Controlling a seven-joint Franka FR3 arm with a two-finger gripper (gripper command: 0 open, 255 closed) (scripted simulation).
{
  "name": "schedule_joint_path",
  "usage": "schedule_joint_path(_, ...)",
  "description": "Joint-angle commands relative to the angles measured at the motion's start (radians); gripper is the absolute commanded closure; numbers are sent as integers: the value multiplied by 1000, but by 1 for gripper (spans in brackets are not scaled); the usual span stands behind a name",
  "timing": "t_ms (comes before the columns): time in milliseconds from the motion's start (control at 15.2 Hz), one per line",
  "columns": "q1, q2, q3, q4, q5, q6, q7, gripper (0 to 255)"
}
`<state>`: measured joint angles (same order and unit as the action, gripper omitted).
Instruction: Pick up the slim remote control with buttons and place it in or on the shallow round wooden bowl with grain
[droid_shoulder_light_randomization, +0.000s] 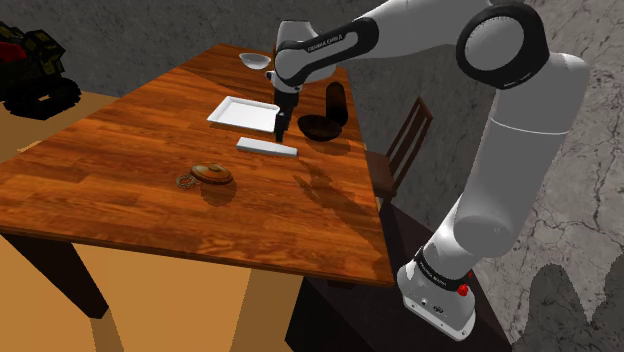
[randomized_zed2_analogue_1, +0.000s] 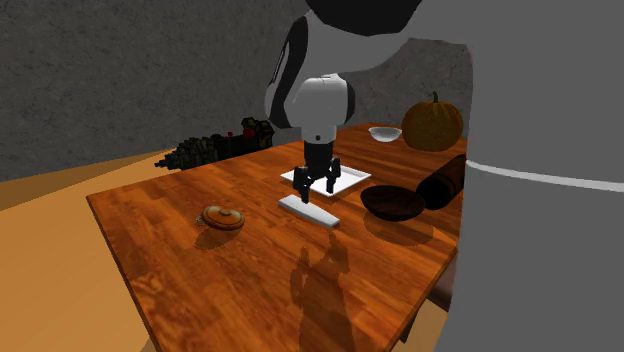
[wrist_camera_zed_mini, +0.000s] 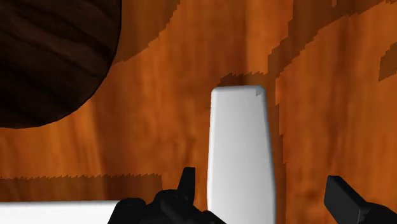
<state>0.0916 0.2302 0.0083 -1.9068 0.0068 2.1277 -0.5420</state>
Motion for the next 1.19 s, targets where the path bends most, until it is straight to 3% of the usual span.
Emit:
schedule_joint_path(0, 7, 71, 11, 65, -2, 12, -31, 0)
schedule_joint_path(132, 11, 130, 19, 123, -5, 18, -56, 0)
schedule_joint_path(660, 12, 180, 19, 89, -7, 102, -55, 0)
schedule_joint_path(1122, 12, 180, 19, 89, -7, 102, -55, 0)
